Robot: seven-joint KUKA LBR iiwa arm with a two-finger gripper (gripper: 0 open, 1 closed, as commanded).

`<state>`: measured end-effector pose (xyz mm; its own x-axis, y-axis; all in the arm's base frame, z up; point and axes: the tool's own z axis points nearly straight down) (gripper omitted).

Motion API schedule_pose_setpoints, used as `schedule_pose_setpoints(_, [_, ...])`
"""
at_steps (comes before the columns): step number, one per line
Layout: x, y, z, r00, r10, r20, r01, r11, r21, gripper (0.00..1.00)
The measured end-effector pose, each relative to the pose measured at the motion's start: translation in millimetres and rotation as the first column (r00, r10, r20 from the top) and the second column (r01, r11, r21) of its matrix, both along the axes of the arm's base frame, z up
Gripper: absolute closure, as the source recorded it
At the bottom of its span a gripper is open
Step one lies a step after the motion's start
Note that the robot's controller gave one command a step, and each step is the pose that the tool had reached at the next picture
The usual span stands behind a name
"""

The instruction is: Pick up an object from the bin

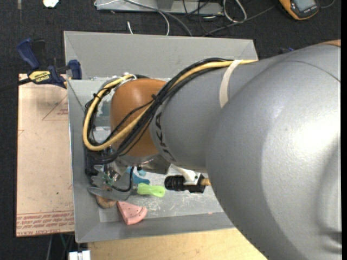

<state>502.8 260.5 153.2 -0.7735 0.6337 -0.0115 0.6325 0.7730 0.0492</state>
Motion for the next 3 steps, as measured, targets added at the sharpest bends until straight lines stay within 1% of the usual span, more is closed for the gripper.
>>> schedule_pose_setpoints(1, [2.7,2,52,1.000,0.006,0.010,-0.006,1.000,0.004,1.00])
schedule_pose_setpoints(2, [-0.5,0,68,1.000,0.007,-0.003,-0.007,1.000,-0.002,1.00])
schedule_pose_setpoints(3, [1.7,2,59,1.000,0.009,0.006,-0.009,1.000,0.001,1.00])
